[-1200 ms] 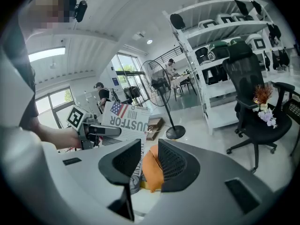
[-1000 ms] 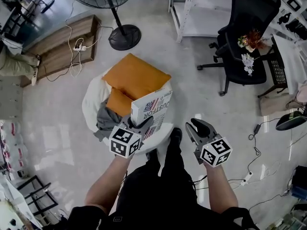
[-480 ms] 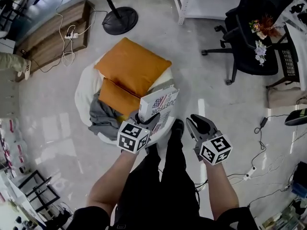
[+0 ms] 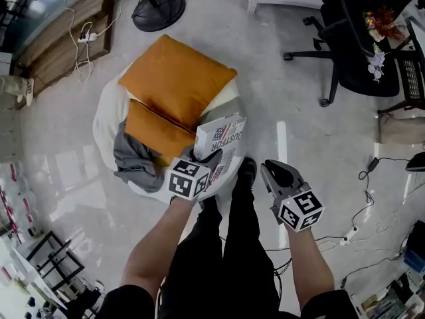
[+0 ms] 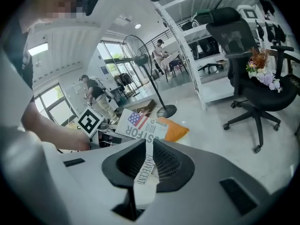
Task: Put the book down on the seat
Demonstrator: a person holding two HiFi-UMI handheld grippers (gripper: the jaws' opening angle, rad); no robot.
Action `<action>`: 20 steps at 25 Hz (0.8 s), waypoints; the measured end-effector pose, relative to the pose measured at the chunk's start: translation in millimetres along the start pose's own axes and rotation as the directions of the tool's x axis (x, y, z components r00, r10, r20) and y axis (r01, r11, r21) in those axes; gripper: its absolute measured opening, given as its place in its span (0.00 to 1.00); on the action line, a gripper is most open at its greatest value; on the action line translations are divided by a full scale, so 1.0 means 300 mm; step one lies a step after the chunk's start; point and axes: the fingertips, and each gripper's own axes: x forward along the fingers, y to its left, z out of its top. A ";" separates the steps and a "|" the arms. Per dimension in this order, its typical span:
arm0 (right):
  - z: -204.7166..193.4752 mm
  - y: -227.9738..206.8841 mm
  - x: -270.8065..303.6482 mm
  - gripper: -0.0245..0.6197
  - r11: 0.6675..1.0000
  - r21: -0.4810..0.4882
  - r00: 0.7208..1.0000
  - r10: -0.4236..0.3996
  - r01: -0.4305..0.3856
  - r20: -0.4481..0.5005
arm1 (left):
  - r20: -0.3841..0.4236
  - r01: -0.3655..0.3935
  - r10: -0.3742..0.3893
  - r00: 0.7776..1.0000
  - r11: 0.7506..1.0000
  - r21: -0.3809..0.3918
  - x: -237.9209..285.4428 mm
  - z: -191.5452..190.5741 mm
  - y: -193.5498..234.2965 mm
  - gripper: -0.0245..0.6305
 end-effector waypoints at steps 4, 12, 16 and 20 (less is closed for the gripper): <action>-0.045 -0.049 0.069 0.13 1.000 0.003 1.000 0.008 -0.008 -0.017 | -0.047 0.009 -0.009 0.999 1.000 -0.012 0.121 -0.057 0.054 0.28; -0.167 -0.159 0.205 0.13 0.999 0.038 0.999 0.021 -0.019 -0.039 | -0.166 0.027 -0.037 0.985 0.998 -0.062 0.371 -0.192 0.148 0.28; -0.214 -0.181 0.246 0.13 0.997 0.069 0.999 0.021 -0.018 -0.043 | -0.217 0.024 -0.041 0.975 0.997 -0.080 0.460 -0.242 0.190 0.28; -0.242 -0.180 0.256 0.13 0.997 0.072 0.998 0.033 -0.029 -0.057 | -0.271 0.022 -0.034 0.962 0.999 -0.048 0.530 -0.271 0.221 0.28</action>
